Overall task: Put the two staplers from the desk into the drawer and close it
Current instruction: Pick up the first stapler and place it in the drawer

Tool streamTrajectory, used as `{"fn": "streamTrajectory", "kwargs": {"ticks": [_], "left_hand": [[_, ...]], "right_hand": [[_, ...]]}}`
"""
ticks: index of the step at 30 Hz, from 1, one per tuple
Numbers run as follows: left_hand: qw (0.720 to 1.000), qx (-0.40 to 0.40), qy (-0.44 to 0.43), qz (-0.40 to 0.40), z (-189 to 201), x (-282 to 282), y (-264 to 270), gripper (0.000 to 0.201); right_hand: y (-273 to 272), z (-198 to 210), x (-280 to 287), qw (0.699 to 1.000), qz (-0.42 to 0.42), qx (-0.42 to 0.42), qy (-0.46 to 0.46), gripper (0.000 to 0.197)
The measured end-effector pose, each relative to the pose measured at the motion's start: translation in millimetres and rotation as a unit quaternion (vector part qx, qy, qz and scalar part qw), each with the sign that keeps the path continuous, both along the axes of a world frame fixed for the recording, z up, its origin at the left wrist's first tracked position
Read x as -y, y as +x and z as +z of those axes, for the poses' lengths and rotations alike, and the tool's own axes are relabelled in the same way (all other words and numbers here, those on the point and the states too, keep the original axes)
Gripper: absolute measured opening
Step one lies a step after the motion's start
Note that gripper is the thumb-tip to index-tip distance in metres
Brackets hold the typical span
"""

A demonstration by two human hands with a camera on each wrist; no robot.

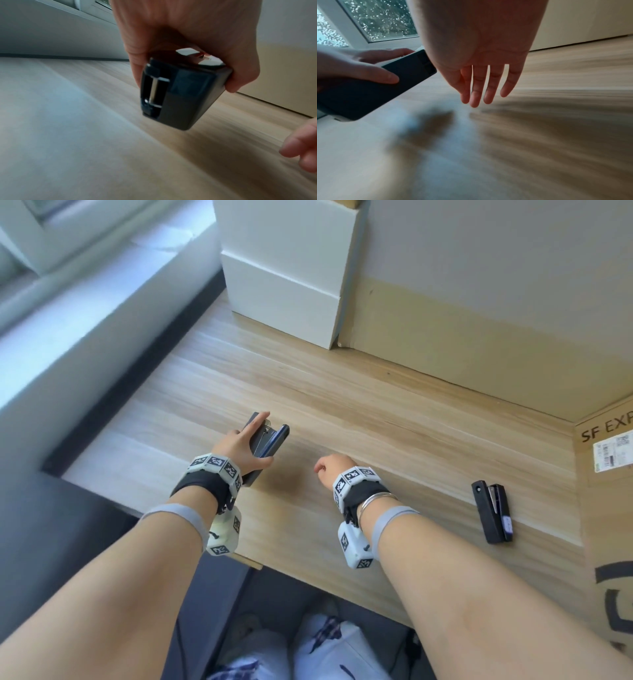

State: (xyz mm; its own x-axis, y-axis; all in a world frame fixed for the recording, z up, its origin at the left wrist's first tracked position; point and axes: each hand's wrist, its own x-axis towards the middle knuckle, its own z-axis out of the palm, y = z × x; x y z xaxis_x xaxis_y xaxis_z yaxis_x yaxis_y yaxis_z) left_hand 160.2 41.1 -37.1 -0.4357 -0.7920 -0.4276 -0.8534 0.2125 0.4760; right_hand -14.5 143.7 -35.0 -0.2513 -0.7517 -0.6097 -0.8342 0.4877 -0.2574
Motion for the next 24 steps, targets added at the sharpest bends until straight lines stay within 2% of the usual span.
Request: {"fn": "streamTrajectory", "kwargs": {"ticks": [4, 7, 16, 20, 24], "left_hand": [[0.999, 0.006, -0.022, 0.035, 10, -4, 60, 0.084], [0.998, 0.021, -0.033, 0.039, 13, -9, 110, 0.075], [0.992, -0.006, -0.023, 0.123, 7, -42, 240, 0.062], [0.985, -0.018, -0.028, 0.168, -12, -56, 282, 0.052], [0.980, -0.008, -0.027, 0.196, -52, -67, 313, 0.041]], "right_hand": [[39, -5, 9, 1.000, 0.018, -0.021, 0.007, 0.036], [74, -8, 22, 0.997, 0.064, -0.038, 0.021, 0.037], [156, -19, 40, 0.980, 0.159, -0.120, 0.030, 0.038], [172, -24, 41, 0.980, 0.137, -0.144, -0.019, 0.034], [187, -38, 46, 0.976, 0.108, -0.154, -0.109, 0.031]]}}
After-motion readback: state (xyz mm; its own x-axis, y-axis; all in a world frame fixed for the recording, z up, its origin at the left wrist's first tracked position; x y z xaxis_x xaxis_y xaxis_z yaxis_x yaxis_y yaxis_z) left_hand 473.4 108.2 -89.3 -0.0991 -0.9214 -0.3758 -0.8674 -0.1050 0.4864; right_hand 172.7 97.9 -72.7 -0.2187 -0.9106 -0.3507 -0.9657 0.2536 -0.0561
